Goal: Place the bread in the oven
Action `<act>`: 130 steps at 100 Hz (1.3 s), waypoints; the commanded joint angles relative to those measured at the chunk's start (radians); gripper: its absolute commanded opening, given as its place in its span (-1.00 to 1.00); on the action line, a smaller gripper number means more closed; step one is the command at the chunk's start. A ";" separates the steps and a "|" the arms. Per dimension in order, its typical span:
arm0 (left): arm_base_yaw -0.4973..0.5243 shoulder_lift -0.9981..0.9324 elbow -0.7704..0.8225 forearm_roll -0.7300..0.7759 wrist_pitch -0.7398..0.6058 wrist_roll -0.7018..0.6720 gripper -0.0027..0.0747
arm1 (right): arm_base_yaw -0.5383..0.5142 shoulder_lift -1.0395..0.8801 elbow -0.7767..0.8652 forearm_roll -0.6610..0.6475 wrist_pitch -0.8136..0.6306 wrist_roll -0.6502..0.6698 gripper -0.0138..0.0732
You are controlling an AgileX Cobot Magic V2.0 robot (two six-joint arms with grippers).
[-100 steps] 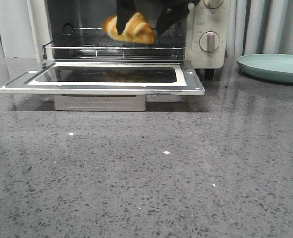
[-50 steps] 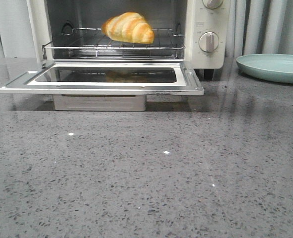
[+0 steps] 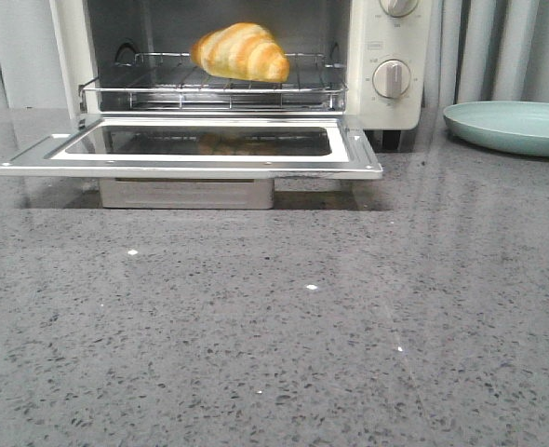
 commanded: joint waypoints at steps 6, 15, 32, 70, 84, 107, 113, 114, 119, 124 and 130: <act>0.004 0.011 -0.022 -0.001 -0.077 -0.011 -0.99 | -0.009 -0.120 0.029 -0.026 -0.106 0.006 -0.79; 0.004 0.011 -0.022 -0.001 -0.077 -0.011 -0.99 | -0.009 -0.197 0.044 -0.064 -0.131 0.006 -0.79; 0.004 0.011 -0.022 -0.003 -0.077 -0.011 -0.99 | -0.009 -0.302 0.063 -0.090 -0.143 0.006 -0.79; 0.004 0.011 -0.022 -0.003 -0.077 -0.011 -0.99 | -0.009 -0.291 0.067 -0.081 -0.136 0.006 -0.79; 0.004 0.011 -0.019 -0.011 -0.077 -0.011 -0.99 | -0.009 -0.291 0.067 -0.081 -0.134 0.006 -0.79; 0.030 -0.014 0.083 0.004 -0.176 0.023 -0.99 | -0.009 -0.291 0.067 -0.081 -0.134 0.006 -0.79; 0.056 -0.026 0.162 0.002 -0.213 0.078 -0.99 | -0.009 -0.291 0.067 -0.081 -0.134 0.006 -0.79; 0.063 -0.031 0.172 0.002 -0.224 0.079 -0.99 | -0.009 -0.291 0.067 -0.081 -0.134 0.006 -0.79; 0.088 -0.040 0.246 -0.004 -0.282 0.072 -0.99 | -0.009 -0.291 0.067 -0.081 -0.134 0.006 -0.79; 0.115 -0.054 0.318 -0.037 -0.355 0.057 -0.99 | -0.009 -0.291 0.067 -0.081 -0.134 0.006 -0.79; 0.148 -0.070 0.397 -0.074 -0.426 0.032 -0.99 | -0.009 -0.291 0.067 -0.081 -0.134 0.006 -0.79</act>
